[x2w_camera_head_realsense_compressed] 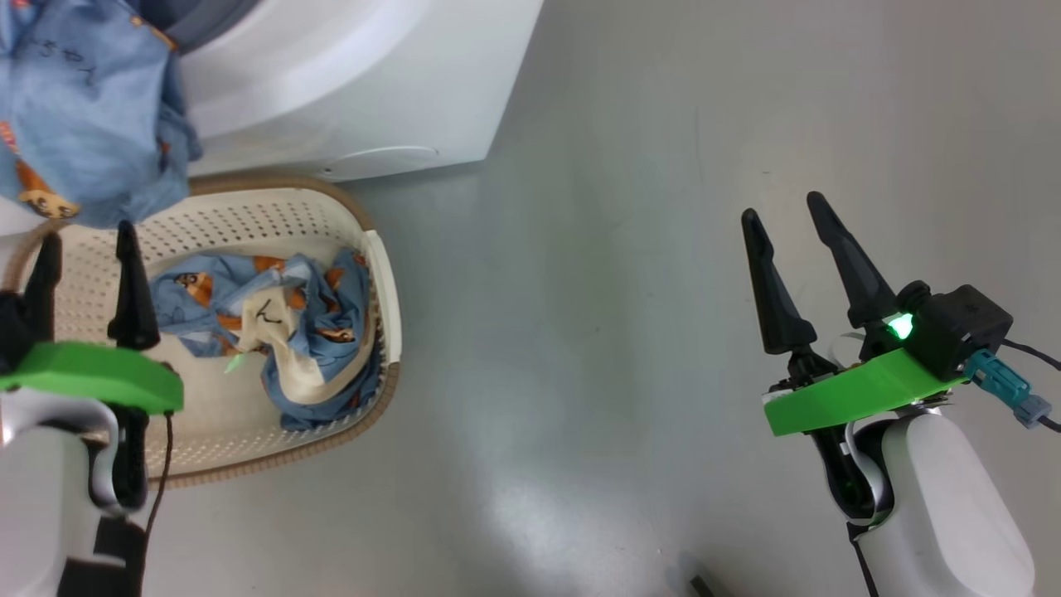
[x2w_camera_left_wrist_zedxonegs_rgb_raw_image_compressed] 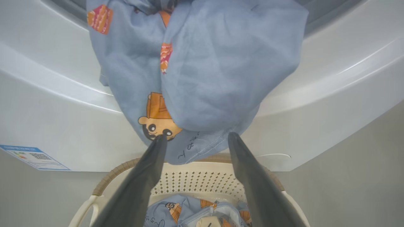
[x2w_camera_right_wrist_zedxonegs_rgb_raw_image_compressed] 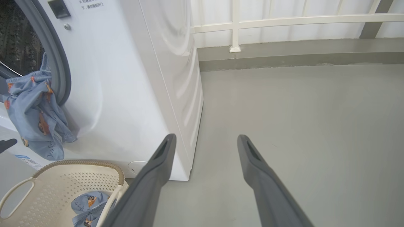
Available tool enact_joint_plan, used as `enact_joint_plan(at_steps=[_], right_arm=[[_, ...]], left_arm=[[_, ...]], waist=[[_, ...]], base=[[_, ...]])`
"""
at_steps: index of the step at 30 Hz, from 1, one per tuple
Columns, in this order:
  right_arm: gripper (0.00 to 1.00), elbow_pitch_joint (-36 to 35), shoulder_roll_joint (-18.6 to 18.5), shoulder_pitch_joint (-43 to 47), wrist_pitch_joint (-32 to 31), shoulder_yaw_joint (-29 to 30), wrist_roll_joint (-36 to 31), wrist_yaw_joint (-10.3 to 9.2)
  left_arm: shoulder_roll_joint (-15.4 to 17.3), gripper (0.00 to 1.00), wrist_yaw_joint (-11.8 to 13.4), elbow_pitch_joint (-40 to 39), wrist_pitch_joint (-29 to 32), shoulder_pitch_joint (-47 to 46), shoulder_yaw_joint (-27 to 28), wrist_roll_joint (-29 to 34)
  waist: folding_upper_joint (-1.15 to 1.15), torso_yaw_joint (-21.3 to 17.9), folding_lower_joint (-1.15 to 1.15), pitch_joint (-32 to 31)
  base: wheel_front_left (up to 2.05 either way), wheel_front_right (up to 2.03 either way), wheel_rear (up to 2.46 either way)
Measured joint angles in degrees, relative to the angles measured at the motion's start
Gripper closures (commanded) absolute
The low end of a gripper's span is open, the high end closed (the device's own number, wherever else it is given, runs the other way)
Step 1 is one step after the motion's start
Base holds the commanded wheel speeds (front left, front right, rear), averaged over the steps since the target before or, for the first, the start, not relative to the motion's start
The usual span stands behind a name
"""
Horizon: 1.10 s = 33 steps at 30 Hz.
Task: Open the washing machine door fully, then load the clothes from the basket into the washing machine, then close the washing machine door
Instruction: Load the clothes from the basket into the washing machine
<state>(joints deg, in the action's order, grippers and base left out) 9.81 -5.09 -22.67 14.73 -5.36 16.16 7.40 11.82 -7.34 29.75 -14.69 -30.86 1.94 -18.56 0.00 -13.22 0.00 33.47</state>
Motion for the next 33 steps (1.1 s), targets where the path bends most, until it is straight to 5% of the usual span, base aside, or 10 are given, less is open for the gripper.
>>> enact_joint_plan(at_steps=[15, 33], right_arm=[[0.0, -0.15, 1.22, -1.25, 0.0, -1.38, 0.07, 0.0], [0.0, 0.07, 1.67, -1.27, 0.0, -2.74, 0.08, 0.0]], left_arm=[[2.55, 0.0, 0.0, 8.76, 0.0, -10.55, -6.51, -1.76], [3.14, 0.0, 0.0, 15.24, 0.0, -16.81, -7.97, -4.43]], waist=[[0.0, -3.05, 0.0, 2.09], [0.0, -4.97, 0.0, 2.08]], base=[[0.0, 0.0, 0.0], [0.0, 0.0, 0.0]])
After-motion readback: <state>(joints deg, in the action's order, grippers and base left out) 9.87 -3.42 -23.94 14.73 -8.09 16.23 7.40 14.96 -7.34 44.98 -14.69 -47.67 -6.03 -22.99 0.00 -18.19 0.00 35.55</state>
